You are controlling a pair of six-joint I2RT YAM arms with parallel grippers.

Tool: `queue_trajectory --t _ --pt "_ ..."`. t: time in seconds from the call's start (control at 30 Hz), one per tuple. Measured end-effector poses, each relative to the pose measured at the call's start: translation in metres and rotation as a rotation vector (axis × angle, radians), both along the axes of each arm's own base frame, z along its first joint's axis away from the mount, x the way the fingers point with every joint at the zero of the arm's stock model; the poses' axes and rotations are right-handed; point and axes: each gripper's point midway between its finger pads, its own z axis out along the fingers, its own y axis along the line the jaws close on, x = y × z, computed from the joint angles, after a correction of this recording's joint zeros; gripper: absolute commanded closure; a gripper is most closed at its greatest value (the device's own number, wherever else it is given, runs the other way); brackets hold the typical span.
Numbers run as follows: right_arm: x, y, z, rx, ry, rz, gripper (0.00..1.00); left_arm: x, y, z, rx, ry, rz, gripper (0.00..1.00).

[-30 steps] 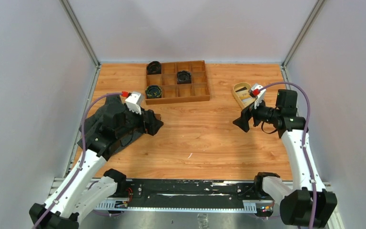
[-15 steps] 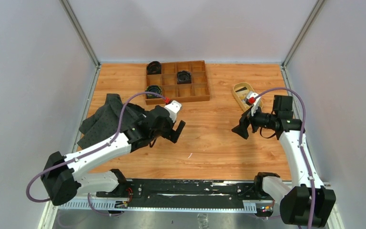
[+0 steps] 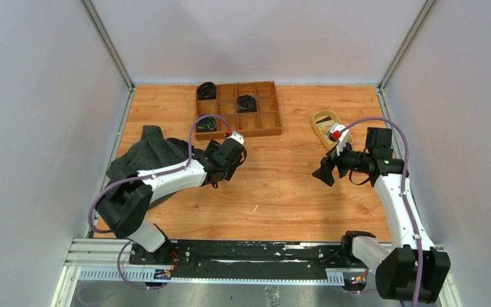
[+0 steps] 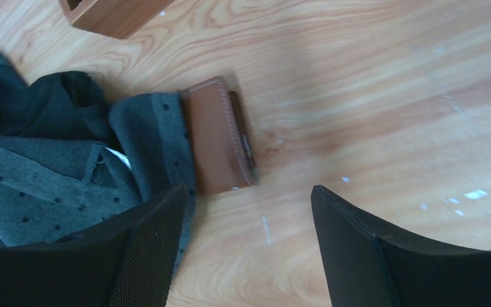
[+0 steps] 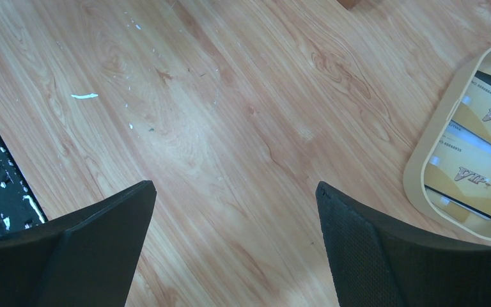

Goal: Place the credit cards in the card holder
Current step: Pick up the card holder from the center of the board.

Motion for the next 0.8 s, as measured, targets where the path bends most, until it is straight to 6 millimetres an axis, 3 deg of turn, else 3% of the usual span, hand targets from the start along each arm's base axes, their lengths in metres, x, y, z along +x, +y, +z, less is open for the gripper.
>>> queue_trajectory --t 0.13,0.57,0.8 --pt "0.0 -0.001 -0.001 -0.003 0.005 -0.003 0.0 0.014 0.014 -0.01 0.038 0.015 0.051 0.43" --pt "0.001 -0.001 -0.004 -0.004 0.016 -0.004 0.0 0.04 0.021 -0.027 0.08 0.044 0.092 0.48" --pt "0.001 -0.001 -0.004 -0.006 0.014 -0.001 0.0 0.044 0.022 -0.034 0.083 0.07 0.102 0.57"
